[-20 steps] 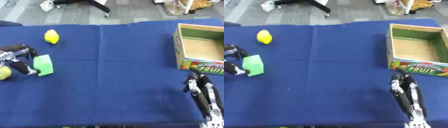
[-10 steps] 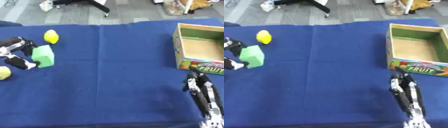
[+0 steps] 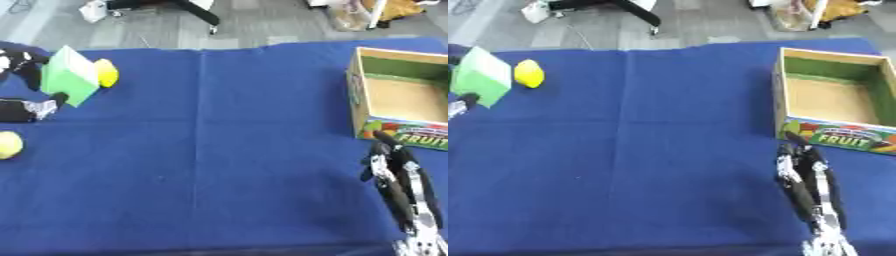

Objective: Pick up the objects with one hand, pass them to the other hand, and then place them into the box on the other side of the table.

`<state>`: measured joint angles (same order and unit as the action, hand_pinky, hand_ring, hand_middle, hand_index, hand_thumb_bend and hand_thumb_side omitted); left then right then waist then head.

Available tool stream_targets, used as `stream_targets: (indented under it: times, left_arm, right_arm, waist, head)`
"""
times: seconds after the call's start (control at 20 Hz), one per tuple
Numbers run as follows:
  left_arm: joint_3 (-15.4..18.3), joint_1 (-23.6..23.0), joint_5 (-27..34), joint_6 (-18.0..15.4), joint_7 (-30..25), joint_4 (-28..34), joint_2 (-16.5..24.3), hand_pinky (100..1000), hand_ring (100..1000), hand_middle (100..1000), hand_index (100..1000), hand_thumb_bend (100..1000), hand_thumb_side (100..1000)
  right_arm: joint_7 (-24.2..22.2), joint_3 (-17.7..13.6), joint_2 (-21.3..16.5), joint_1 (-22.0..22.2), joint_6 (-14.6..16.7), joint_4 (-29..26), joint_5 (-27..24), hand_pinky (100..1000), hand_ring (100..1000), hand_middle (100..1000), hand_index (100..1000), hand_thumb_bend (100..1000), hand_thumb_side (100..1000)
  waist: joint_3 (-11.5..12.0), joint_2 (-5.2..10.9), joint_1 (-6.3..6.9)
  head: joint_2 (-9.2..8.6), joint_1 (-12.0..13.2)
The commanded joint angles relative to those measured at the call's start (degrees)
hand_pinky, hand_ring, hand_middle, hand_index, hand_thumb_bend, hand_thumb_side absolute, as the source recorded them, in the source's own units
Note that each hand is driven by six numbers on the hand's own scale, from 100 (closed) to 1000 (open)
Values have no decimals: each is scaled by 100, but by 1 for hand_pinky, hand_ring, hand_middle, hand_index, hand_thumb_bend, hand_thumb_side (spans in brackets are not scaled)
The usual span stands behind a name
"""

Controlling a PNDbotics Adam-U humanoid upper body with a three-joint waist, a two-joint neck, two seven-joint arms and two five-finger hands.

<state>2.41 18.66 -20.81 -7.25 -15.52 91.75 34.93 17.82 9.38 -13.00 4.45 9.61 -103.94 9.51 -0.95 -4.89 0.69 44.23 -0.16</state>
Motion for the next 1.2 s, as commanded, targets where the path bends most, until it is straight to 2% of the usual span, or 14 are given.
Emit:
stream_targets:
  times: [0.05, 0.15, 0.3, 0.6, 0.75, 0.85, 0.9, 0.95, 1.05, 1.2]
  left_arm:
    - [58, -101, 320, -43, 318, 575, -324, 729, 502, 482, 601, 100, 394]
    - [-80, -203, 499, 34, 498, 867, -583, 729, 505, 488, 606, 100, 414]
    - [-347, -306, 765, 246, 763, 1298, -955, 727, 507, 490, 608, 100, 436]
    - [-1028, -453, 1264, 738, 1153, 1877, -1432, 727, 510, 492, 609, 100, 472]
    - [-1235, -412, 1502, 967, 1108, 1975, -1575, 728, 512, 494, 612, 100, 483]
    - [-1293, -388, 1673, 1068, 1051, 2023, -1588, 728, 513, 495, 613, 100, 488]
    - [-1307, -380, 1762, 1106, 1023, 2033, -1577, 729, 515, 497, 616, 100, 508]
    - [-1379, -371, 1848, 1156, 969, 2017, -1571, 729, 515, 498, 617, 101, 514]
    - [-1517, -351, 2022, 1238, 827, 1988, -1565, 729, 516, 499, 617, 103, 523]
    - [-1590, -297, 2286, 1322, 663, 1969, -1507, 729, 515, 499, 618, 100, 531]
  right_arm:
    - [-100, 69, -280, -126, 2, -346, 80, 369, 355, 431, 852, 100, 688]
    - [-204, 154, -480, -246, 25, -585, 197, 372, 357, 433, 854, 100, 655]
    - [-439, 364, -884, -561, 149, -965, 429, 383, 363, 441, 869, 100, 510]
    - [-923, 940, -1596, -1326, 579, -1064, 866, 389, 360, 431, 910, 100, 334]
    - [-1147, 1143, -1730, -1712, 816, -1065, 1064, 388, 354, 414, 929, 100, 247]
    - [-1251, 1164, -1757, -1991, 987, -1065, 1213, 386, 352, 410, 932, 100, 230]
    - [-1295, 1157, -1770, -2135, 1068, -1065, 1253, 380, 346, 396, 938, 100, 170]
    - [-1344, 1152, -1789, -2275, 1149, -1065, 1312, 376, 342, 390, 939, 100, 151]
    - [-1413, 1122, -1795, -2558, 1306, -1065, 1466, 359, 329, 377, 942, 100, 146]
    - [-1472, 1149, -1742, -2987, 1259, -1065, 1725, 332, 310, 354, 949, 100, 144]
  waist:
    - [35, 100, -94]
    - [70, 119, -132]
    - [119, 157, -187]
    - [229, 223, -226]
    - [260, 224, -230]
    - [237, 205, -233]
    - [223, 196, -234]
    - [221, 195, -236]
    - [211, 181, -239]
    - [187, 154, -239]
  head:
    - [-11, -35]
    - [-11, -41]
    - [-11, -55]
    - [-11, -146]
    - [-11, -159]
    - [-11, -139]
    - [-11, -125]
    - [-11, -124]
    - [-11, -112]
    - [-11, -79]
